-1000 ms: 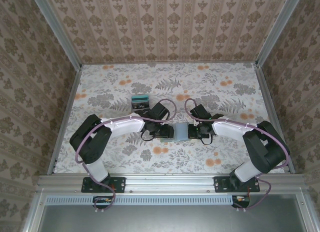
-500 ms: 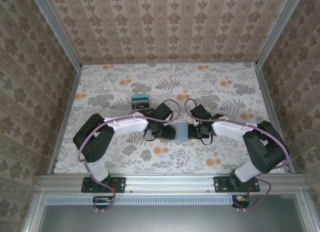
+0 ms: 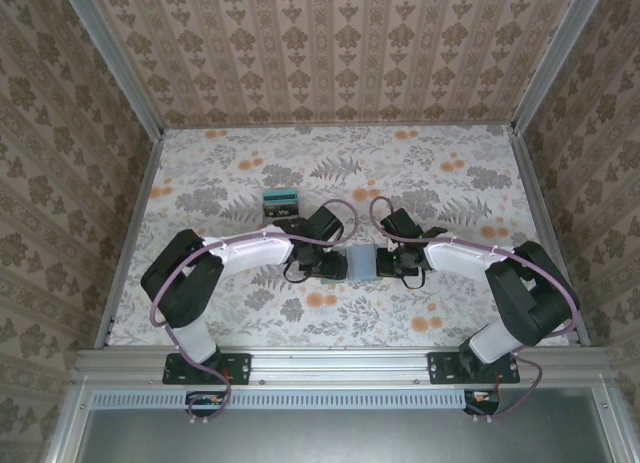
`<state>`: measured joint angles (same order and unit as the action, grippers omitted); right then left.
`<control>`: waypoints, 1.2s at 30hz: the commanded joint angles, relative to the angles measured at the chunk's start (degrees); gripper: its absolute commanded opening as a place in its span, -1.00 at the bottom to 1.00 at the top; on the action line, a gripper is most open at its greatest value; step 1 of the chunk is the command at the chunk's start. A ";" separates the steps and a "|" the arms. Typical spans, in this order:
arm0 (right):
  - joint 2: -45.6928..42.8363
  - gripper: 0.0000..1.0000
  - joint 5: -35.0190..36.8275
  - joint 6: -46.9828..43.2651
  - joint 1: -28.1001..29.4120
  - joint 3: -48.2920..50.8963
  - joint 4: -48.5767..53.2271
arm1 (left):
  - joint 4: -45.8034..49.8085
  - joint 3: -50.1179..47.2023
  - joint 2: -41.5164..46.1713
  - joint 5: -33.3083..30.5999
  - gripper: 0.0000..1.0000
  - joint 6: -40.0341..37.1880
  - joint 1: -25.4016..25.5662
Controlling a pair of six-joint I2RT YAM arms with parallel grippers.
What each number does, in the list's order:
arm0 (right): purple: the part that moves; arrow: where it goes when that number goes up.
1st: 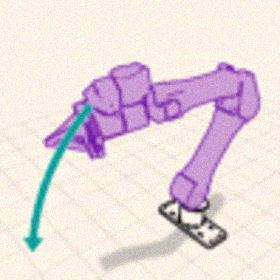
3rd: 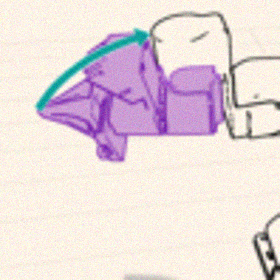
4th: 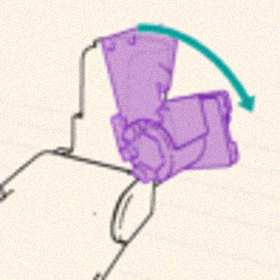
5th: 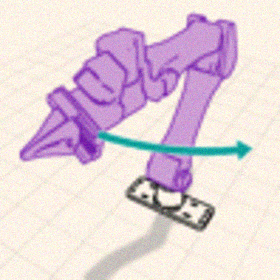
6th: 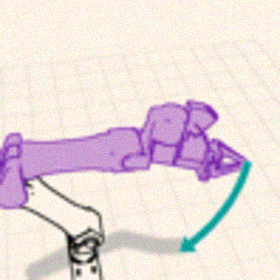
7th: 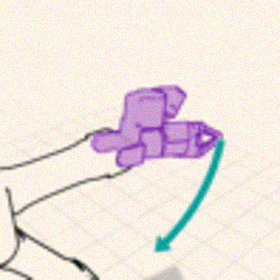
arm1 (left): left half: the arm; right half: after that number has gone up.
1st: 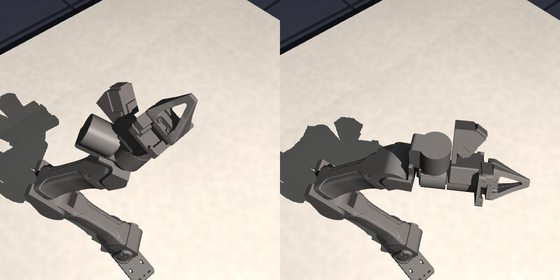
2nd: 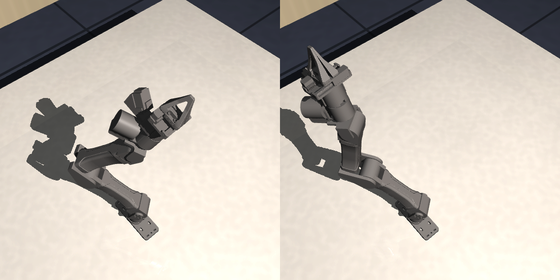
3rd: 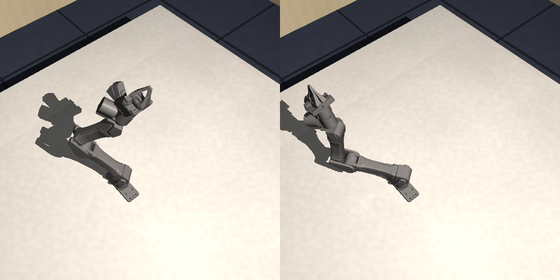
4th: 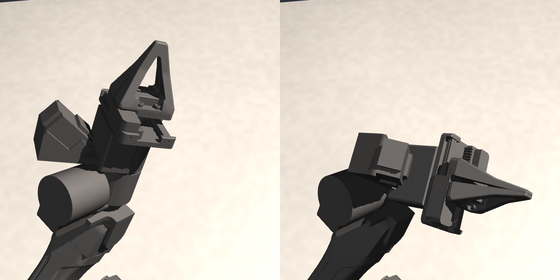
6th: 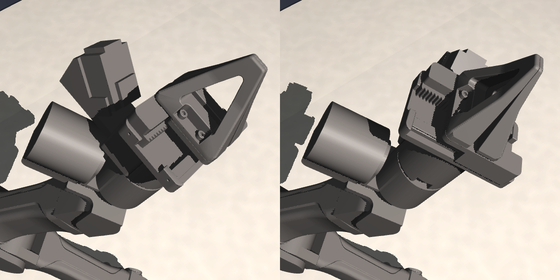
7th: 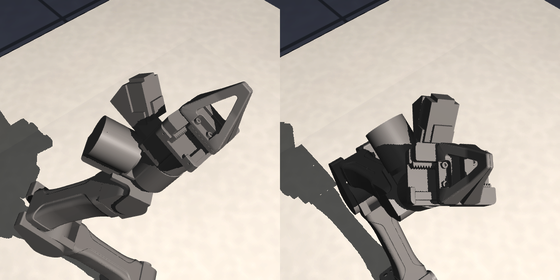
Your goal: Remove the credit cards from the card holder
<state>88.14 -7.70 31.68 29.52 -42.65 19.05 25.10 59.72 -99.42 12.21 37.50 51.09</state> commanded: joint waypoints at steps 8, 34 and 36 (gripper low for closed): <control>0.44 -0.82 -0.40 0.95 0.25 1.61 0.11 | -1.13 0.75 -1.66 2.70 -0.02 -1.20 0.37; -3.16 -0.81 0.58 2.22 -0.04 2.31 0.12 | -5.52 7.69 -3.51 9.82 0.09 -5.56 1.47; -5.41 -0.78 1.43 3.01 -0.63 2.86 0.13 | -5.26 9.63 -4.88 10.78 0.07 -6.13 1.75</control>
<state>86.21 -7.66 33.04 29.41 -41.06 18.17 20.01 66.59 -102.35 20.29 33.76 52.03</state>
